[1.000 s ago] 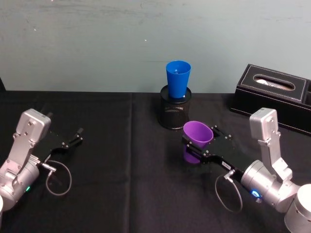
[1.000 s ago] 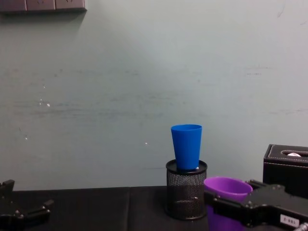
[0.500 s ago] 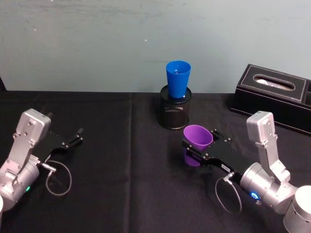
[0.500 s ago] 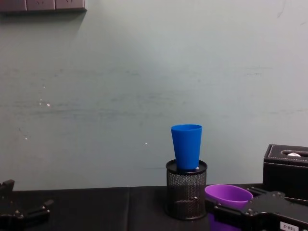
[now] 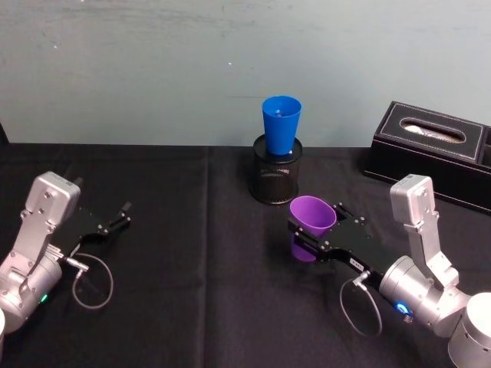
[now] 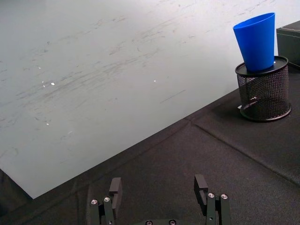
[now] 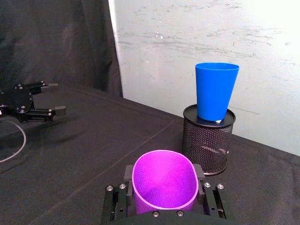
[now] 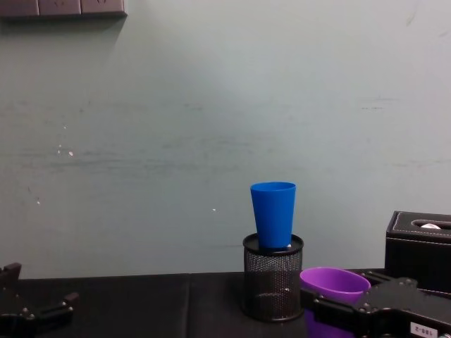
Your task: Pick up one cup with a gripper and tap it against the other cup.
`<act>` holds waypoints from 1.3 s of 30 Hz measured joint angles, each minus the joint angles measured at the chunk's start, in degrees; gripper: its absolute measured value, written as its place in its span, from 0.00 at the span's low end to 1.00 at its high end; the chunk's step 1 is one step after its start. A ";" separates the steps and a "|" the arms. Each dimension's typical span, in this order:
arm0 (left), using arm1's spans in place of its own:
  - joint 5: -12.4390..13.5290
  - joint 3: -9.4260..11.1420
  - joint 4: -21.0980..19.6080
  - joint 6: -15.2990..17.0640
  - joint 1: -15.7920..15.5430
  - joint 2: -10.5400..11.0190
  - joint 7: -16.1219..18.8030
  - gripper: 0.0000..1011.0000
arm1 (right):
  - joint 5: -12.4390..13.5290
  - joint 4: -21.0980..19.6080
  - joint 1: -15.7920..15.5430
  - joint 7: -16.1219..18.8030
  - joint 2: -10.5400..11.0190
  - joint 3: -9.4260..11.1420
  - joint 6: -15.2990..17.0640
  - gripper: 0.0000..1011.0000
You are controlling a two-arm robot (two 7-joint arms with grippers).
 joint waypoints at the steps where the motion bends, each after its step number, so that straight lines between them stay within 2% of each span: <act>1: 0.00 0.00 0.00 0.00 0.00 0.00 0.00 1.00 | 0.00 -0.01 0.00 0.00 0.00 0.00 0.00 0.73; 9: 0.00 0.00 0.00 0.00 0.00 0.00 0.00 1.00 | 0.02 0.02 -0.01 -0.01 0.03 0.01 0.00 0.73; 24: 0.00 0.00 0.00 0.00 0.00 0.00 0.00 1.00 | -1.99 4.44 0.95 0.48 -1.00 -0.44 -2.81 0.73; 39: 0.00 0.00 0.00 0.00 0.00 0.00 0.00 1.00 | -2.07 7.72 1.68 1.89 -2.14 -0.54 -4.22 0.73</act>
